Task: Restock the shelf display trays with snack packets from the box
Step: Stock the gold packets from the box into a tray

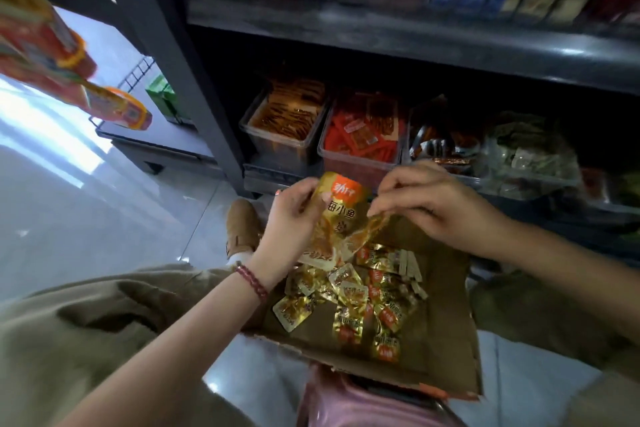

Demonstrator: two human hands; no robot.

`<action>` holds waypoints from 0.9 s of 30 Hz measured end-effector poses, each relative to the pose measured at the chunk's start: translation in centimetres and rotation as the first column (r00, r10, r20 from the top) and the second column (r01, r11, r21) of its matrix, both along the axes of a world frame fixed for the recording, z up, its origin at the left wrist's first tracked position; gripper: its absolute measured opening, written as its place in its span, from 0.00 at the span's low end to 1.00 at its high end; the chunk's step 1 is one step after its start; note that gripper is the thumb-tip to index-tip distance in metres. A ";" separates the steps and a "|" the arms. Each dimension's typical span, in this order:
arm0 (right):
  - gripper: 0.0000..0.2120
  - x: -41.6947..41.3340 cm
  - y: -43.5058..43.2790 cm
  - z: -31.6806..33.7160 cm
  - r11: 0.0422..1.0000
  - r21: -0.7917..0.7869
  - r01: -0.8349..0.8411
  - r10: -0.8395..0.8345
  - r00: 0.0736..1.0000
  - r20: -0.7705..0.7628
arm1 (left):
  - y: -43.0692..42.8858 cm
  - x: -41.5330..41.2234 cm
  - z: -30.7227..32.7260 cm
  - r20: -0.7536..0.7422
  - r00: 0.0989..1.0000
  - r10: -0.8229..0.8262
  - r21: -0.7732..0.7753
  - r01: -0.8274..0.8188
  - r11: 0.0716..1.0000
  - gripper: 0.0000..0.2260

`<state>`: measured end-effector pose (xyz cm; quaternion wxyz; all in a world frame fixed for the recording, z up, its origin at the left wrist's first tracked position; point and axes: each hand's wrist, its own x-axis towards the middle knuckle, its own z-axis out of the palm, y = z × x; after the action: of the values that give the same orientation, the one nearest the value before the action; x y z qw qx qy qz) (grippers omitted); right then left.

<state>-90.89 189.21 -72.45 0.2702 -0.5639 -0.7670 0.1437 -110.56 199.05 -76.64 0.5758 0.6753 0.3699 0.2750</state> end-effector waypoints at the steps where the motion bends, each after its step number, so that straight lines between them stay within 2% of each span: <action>1: 0.11 -0.2 -0.1 0.8 0.998 0.051 -0.038 0.035 0.998 0.058 | -0.3 0.6 0.8 0.019 0.998 -0.053 0.023 0.052 0.998 0.07; 4: 0.13 0.1 -0.1 2.8 0.990 0.060 -0.124 0.113 0.982 0.150 | -1.3 2.4 3.1 0.121 0.982 -0.144 -0.031 0.149 0.988 0.08; 7: 0.12 1.0 -0.2 3.7 0.995 0.050 -0.086 0.079 0.990 0.117 | -2.0 4.4 5.0 0.133 0.969 -0.206 -0.116 0.222 0.968 0.12; 9: 0.19 1.5 -0.4 4.2 0.999 0.039 -0.009 0.006 0.997 0.083 | -1.9 5.7 5.9 0.122 0.958 -0.260 -0.172 0.279 0.945 0.20; 12: 0.31 2.5 -0.8 4.9 0.987 0.097 0.132 -0.131 0.991 -0.013 | -1.8 7.1 7.2 0.191 0.910 -0.369 -0.173 0.401 0.900 0.33; 14: 0.37 3.1 -1.0 5.4 0.959 0.128 0.254 -0.248 0.967 -0.064 | -2.4 7.7 8.0 0.180 0.881 -0.437 -0.167 0.465 0.869 0.33; 16: 0.41 3.7 -1.1 6.0 0.911 0.133 0.390 -0.379 0.920 -0.097 | -3.0 8.4 8.2 0.118 0.880 -0.460 -0.125 0.472 0.872 0.28; 17: 0.41 3.9 -1.1 6.3 0.884 0.135 0.448 -0.438 0.893 -0.100 | -3.2 8.8 8.1 0.072 0.885 -0.461 -0.081 0.466 0.881 0.27; 19: 0.35 4.2 -1.0 6.8 0.848 0.111 0.518 -0.511 0.855 -0.086 | -3.6 9.5 7.8 -0.007 0.901 -0.434 0.013 0.434 0.901 0.30; 21: 0.27 4.4 -0.7 6.8 0.835 0.138 0.533 -0.537 0.843 -0.012 | -3.7 10.1 7.9 0.031 0.916 -0.401 0.053 0.399 0.916 0.25; 23: 0.24 4.6 -0.3 6.7 0.813 0.236 0.533 -0.554 0.832 0.029 | -3.6 10.6 8.4 0.051 0.921 -0.385 0.097 0.380 0.920 0.24; 25: 0.21 5.1 -0.1 6.9 0.777 0.293 0.558 -0.566 0.822 -0.062 | -3.5 11.1 8.9 0.054 0.919 -0.391 0.153 0.380 0.912 0.26; 27: 0.23 6.2 -0.1 7.3 0.771 0.233 0.593 -0.521 0.797 -0.305 | -3.4 11.7 9.4 0.109 0.922 -0.371 0.132 0.356 0.925 0.26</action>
<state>-84.66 189.07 -65.13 0.4715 -0.6960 -0.5415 -0.0062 -98.88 195.67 -67.28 0.6021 0.7431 0.1836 0.2270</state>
